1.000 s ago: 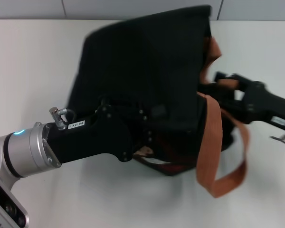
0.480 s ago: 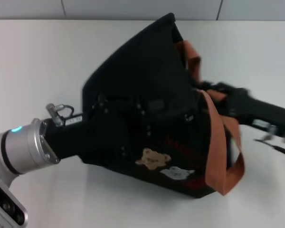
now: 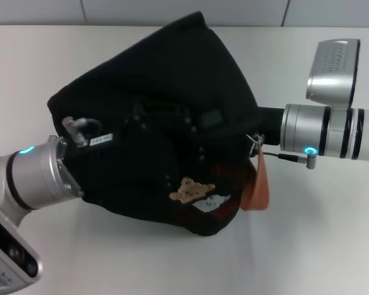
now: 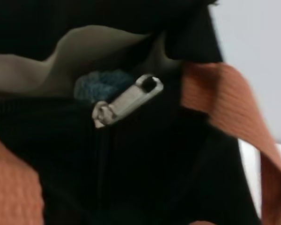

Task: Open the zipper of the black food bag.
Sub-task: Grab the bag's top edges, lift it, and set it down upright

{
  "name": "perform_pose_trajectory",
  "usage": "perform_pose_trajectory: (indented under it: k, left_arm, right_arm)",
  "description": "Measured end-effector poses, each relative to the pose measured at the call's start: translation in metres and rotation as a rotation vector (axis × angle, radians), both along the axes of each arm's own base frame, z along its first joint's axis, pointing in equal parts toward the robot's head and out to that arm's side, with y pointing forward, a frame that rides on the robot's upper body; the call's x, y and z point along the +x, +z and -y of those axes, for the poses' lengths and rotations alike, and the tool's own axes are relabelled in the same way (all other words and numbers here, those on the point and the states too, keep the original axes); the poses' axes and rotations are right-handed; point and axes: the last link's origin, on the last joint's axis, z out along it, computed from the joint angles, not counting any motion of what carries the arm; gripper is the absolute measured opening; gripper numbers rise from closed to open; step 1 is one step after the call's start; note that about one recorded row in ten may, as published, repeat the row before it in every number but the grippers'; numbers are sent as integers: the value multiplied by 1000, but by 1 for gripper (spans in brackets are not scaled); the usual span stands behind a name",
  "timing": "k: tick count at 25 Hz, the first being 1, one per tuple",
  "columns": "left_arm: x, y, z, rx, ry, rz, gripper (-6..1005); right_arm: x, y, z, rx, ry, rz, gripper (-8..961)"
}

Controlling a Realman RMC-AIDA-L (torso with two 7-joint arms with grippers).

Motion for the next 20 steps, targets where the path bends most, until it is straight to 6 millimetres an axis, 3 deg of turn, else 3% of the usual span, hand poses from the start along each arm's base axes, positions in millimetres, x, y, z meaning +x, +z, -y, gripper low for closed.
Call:
perform_pose_trajectory:
  k: [3, 5, 6, 10, 16, 20]
  left_arm:
    - [1, -4, -1, -10, -7, -23, 99]
    - [2, -11, -6, -12, 3, -66, 99]
    - [2, -11, -6, -12, 3, -66, 99]
    - [3, -15, -12, -1, 13, -105, 99]
    - [3, -14, -20, 32, 36, -111, 99]
    - [4, 1, -28, 103, 74, -49, 99]
  right_arm:
    - [8, 6, 6, -15, 11, -4, 829]
    - [35, 31, 20, 20, -8, -35, 829]
    - [35, 31, 20, 20, -8, -35, 829]
    - [61, 65, 39, 119, -54, -129, 829]
    - [75, 86, 48, 219, -100, -202, 829]
    - [81, 103, 54, 280, -127, -291, 829]
